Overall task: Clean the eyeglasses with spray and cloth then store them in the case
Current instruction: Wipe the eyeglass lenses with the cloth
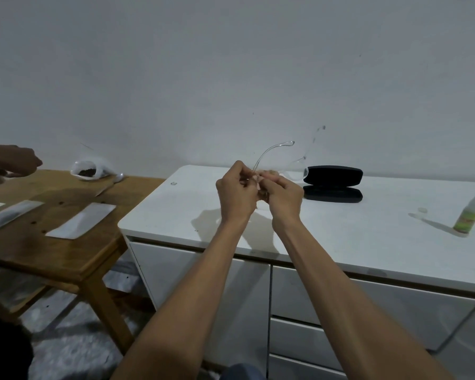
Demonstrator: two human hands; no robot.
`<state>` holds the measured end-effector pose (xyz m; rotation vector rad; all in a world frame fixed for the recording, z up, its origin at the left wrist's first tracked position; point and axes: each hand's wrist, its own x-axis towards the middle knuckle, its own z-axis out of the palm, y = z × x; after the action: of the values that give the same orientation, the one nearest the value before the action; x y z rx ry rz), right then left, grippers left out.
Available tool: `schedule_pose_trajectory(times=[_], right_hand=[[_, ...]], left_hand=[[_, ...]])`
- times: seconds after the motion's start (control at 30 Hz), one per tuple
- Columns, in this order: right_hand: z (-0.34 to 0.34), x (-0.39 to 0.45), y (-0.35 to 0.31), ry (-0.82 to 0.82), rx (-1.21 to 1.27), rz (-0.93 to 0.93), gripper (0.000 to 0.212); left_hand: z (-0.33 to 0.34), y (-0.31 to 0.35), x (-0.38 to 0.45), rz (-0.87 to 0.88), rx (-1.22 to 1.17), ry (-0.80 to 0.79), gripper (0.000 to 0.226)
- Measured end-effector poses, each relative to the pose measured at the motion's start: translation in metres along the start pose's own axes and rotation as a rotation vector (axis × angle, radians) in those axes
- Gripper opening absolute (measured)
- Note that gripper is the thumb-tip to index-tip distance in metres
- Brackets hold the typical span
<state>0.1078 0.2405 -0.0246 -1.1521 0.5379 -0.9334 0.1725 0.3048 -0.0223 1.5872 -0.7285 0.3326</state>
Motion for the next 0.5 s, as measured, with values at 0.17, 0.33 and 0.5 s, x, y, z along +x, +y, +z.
schedule_pose_trajectory(times=[0.17,0.33,0.5], right_hand=[[-0.016,-0.005,-0.003,-0.156,-0.203,0.017,0.011],[-0.016,-0.017,0.003,0.061,-0.320,-0.060,0.012],[0.004,-0.018,0.004,0.353,-0.175,-0.175,0.018]], left_hand=[[-0.006,-0.012,0.005,-0.057,0.011,-0.025,0.016],[-0.005,-0.021,-0.003,-0.103,0.046,-0.021,0.020],[0.005,-0.006,-0.015,-0.008,0.061,0.015,0.014]])
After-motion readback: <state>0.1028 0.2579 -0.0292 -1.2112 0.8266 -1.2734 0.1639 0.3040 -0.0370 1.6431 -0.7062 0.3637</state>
